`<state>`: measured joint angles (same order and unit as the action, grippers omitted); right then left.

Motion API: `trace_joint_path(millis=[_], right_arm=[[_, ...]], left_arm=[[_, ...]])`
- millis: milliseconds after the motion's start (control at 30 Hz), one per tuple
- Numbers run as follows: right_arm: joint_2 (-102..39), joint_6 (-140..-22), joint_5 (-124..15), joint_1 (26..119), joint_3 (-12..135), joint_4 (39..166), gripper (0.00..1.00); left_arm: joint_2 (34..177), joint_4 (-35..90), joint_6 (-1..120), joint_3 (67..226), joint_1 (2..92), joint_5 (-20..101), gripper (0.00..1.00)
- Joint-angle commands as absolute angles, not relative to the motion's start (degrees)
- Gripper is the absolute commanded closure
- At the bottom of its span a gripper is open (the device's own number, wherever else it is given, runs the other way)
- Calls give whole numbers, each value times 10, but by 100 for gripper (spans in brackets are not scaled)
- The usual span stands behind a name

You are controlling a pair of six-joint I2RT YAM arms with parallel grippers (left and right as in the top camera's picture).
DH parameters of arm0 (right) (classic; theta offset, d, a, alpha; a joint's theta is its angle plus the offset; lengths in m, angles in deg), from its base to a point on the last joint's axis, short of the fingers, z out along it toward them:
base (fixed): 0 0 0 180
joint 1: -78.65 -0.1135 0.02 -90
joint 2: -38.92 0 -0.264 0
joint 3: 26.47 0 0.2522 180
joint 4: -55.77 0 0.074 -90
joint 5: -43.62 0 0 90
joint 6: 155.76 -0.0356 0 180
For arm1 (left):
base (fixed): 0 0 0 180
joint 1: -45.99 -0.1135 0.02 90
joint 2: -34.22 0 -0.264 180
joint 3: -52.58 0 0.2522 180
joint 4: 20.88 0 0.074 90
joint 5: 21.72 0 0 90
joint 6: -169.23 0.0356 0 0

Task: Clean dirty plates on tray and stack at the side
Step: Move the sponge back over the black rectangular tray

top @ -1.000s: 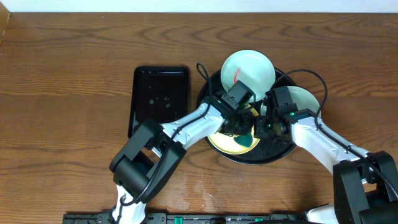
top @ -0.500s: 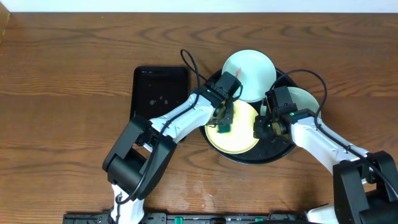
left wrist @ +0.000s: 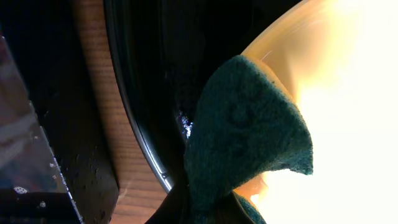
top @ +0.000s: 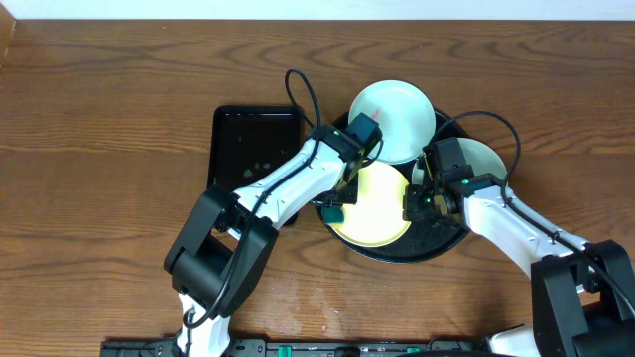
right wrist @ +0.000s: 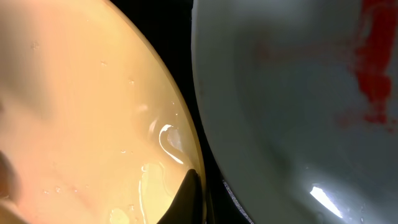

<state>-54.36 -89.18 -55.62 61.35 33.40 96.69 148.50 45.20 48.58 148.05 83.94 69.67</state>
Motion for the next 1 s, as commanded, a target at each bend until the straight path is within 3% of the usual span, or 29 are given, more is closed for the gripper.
trace_joint_path(millis=[0,233,433,600,633,733,833,900,967], right_arm=[[-553,-884,-514,613,329,977,99],[-553,-884,-514,613,329,978,99],[-553,-828,-540,613,329,971,98],[-553,-824,-544,613,329,971,81],[-553,-824,-544,613,329,971,81],[-553,-824,-542,614,329,964,99],[-553,-825,-550,613,329,955,99],[-553,-825,-560,613,329,954,99],[-553,-825,-564,613,330,954,99]], left_arm=[[1479,474,477,1488,818,751,93],[1346,483,482,1491,798,754,93],[1272,494,534,1485,716,754,92],[1282,462,542,1427,637,753,92],[1286,445,542,1409,626,753,92],[1297,385,542,1352,600,741,92],[1300,363,551,1331,586,718,92],[1296,362,560,1335,581,701,83],[1289,367,571,1343,579,682,54]])
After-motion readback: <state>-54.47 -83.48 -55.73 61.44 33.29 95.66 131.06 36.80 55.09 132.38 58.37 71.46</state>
